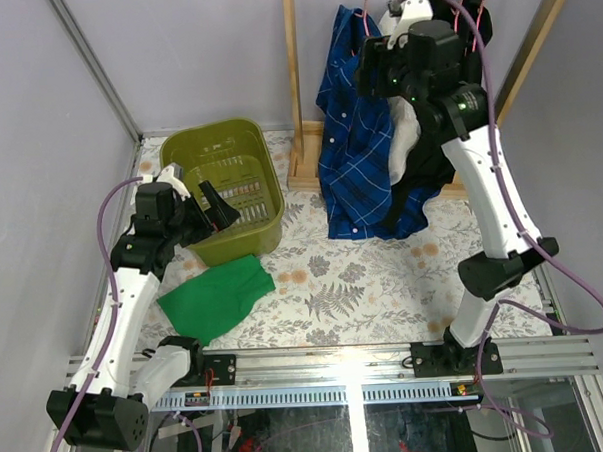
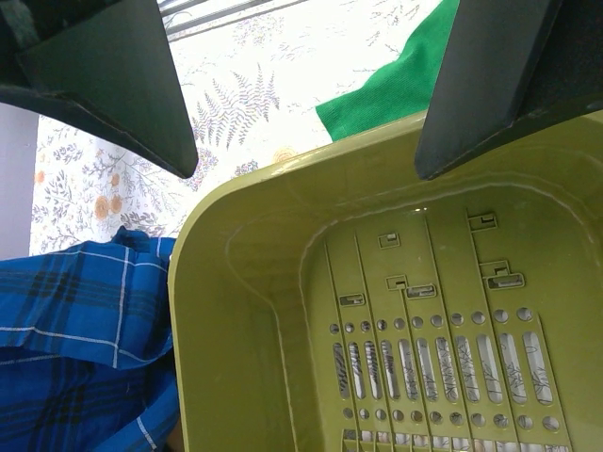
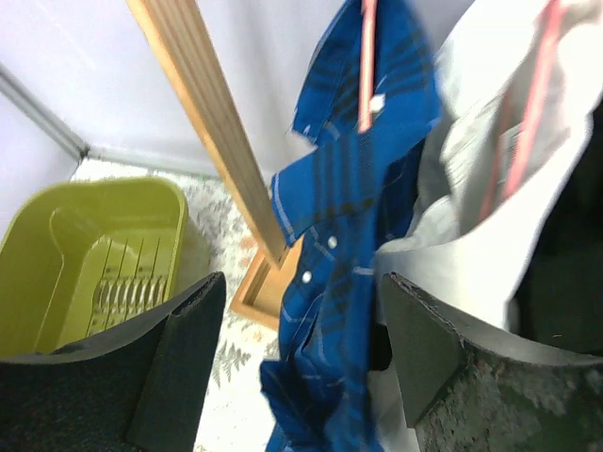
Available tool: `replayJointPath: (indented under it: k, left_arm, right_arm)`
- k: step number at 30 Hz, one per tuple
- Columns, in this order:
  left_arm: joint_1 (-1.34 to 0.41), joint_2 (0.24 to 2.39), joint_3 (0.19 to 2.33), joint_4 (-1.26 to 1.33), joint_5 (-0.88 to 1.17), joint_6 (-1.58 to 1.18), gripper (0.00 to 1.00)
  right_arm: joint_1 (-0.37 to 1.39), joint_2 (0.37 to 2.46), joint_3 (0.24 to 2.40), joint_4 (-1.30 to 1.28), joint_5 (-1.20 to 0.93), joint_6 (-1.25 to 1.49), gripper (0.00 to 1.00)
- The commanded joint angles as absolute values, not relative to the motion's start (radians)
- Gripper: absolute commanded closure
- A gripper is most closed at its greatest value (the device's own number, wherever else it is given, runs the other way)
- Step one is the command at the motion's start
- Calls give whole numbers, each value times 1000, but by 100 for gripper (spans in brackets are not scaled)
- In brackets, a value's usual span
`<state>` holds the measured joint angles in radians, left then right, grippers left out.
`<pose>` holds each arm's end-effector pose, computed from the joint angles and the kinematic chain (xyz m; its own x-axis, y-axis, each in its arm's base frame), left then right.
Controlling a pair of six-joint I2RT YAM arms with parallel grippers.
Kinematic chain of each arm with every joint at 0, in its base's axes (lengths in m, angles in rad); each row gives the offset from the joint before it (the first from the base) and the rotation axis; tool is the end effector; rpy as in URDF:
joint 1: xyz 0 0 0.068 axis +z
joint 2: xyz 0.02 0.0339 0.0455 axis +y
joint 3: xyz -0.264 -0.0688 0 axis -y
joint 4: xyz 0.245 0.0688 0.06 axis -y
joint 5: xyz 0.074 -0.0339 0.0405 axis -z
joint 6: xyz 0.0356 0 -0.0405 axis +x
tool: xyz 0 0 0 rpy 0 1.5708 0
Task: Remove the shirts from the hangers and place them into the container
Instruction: Pick up the hanger from the clothesline.
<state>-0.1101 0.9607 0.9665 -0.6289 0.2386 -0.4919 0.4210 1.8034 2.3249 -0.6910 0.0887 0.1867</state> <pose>0.1994 -0.0305 0.3279 -0.6518 -0.3897 -0.6507 -0.0117 0.8630 -0.5051 0.3402 0.1489 0.5260 -0.2121 0.1076 -0.9713 -0.2931 0.9412 0.1683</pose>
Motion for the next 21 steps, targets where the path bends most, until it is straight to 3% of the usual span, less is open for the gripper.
replayJointPath:
  k: [1,4,9,17,18,21]
  left_arm:
    - [-104,948,1002,-623,239,-473,0]
    - [-105,949,999,-623,245,-477,0]
    - [-105,945,997,-628,251,-475,0]
    - [-105,920,988,-650,227,-465,0]
    - [-105,919,987,-650,225,-467,0]
    - [-105,925,989,-650,232,-469,0]
  right_arm:
    - [416,1768,2367,-603,190,100,26]
    - [417,1816,2382,-656,178,103,27]
    - [417,1869,2375,-686,98,149,41]
    - [417,1916,2396,-730,145,158,49]
    - [417,1912,2386,-723,143,161,55]
    - [417,1885,2346,-667,174,162,88]
